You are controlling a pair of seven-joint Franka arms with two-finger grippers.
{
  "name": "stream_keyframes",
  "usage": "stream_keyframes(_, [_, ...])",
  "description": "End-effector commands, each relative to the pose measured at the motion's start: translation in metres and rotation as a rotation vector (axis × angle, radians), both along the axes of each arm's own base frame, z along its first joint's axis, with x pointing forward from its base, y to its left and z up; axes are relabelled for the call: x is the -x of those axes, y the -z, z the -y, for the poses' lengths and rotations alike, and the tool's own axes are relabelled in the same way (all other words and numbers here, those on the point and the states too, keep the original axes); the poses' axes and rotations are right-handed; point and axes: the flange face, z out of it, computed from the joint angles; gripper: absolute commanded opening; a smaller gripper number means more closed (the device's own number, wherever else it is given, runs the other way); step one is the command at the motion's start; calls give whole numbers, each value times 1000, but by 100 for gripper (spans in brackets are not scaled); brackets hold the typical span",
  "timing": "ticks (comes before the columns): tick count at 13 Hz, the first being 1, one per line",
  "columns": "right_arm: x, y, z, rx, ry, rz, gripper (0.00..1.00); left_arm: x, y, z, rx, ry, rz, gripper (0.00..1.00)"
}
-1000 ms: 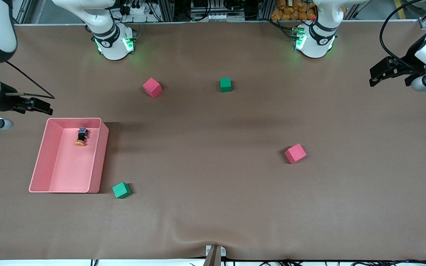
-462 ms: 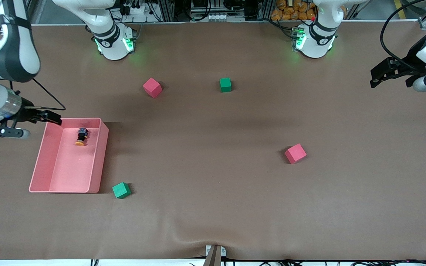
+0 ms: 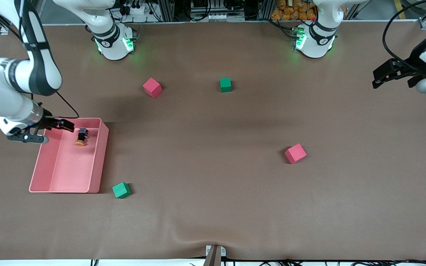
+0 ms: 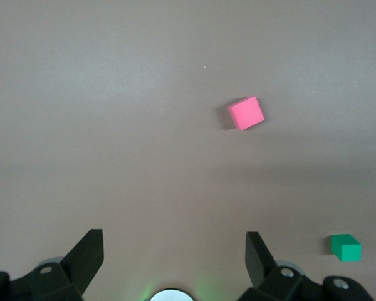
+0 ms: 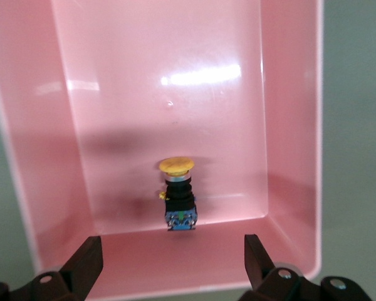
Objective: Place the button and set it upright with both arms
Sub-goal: 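Close the right gripper on the button's blue base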
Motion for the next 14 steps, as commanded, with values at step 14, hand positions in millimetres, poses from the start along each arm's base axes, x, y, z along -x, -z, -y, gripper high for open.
stream_keyframes(14, [6,133,1,14,-63,8,100,-1,-1,-6,-5,63,4,100])
